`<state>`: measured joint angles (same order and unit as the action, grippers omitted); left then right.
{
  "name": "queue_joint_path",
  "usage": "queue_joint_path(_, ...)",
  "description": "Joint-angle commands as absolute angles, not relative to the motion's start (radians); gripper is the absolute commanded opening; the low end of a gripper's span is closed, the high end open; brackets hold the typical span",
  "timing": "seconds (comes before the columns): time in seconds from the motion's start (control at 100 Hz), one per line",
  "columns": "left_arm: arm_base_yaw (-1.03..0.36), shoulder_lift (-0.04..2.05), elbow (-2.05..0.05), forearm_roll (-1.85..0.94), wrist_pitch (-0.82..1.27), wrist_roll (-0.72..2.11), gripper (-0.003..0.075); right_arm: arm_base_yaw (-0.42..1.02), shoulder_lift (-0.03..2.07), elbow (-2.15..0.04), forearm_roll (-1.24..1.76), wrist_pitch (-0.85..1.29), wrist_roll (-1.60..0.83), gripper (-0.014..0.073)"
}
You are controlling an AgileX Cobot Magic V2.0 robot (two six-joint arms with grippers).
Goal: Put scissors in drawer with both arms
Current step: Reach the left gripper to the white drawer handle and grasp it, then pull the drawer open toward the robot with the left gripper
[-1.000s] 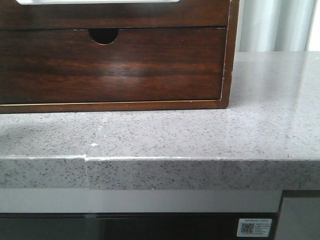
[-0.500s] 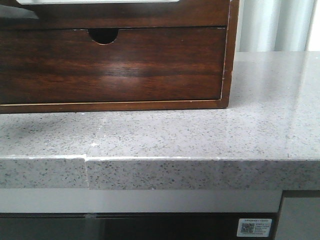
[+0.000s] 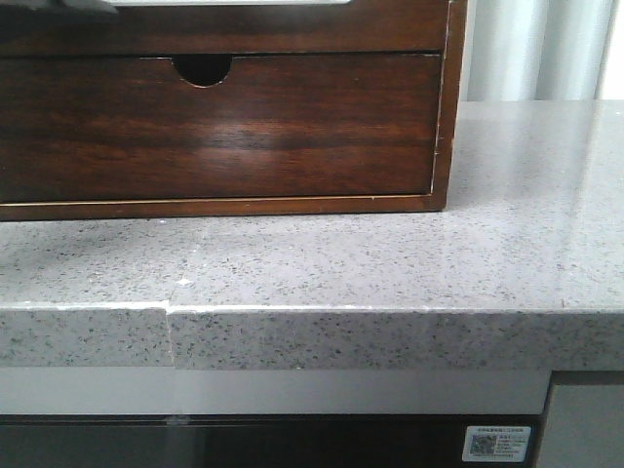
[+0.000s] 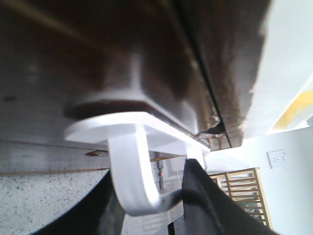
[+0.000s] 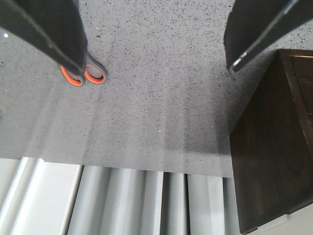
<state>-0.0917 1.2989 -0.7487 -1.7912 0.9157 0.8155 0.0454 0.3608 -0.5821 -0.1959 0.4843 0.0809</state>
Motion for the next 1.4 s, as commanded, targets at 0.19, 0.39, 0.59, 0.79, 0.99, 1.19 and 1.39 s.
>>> queue_joint_path(0.19,-0.095,1.277,-0.780,-1.827,0.995,0.849,0.0020,0.041,0.378,-0.614,-0.201,0.406,0.079,0.0526)
queue_joint_path(0.39,-0.095,1.239,-0.750,-1.804,1.050,0.864,-0.0020,0.041,0.378,-0.614,-0.201,0.406,0.079,0.0526)
queue_joint_path(0.59,-0.095,1.101,-0.619,-1.795,1.052,0.868,-0.0020,0.041,0.378,-0.614,-0.201,0.406,0.079,0.0526)
queue_joint_path(0.79,-0.095,0.929,-0.474,-1.777,1.048,0.869,-0.0020,0.041,0.378,-0.614,-0.201,0.406,0.079,0.0526)
queue_joint_path(0.99,-0.095,0.769,-0.368,-1.763,1.011,0.869,-0.0020,0.041,0.378,-0.614,-0.201,0.406,0.079,0.0526)
queue_joint_path(1.19,-0.095,0.699,-0.327,-1.752,0.995,0.869,-0.0019,0.041,0.378,-0.614,-0.201,0.411,0.079,0.0526)
queue_joint_path(1.39,-0.095,0.699,-0.327,-1.749,0.974,0.869,0.0195,0.041,0.378,-0.614,-0.201,0.445,0.079,0.0526)
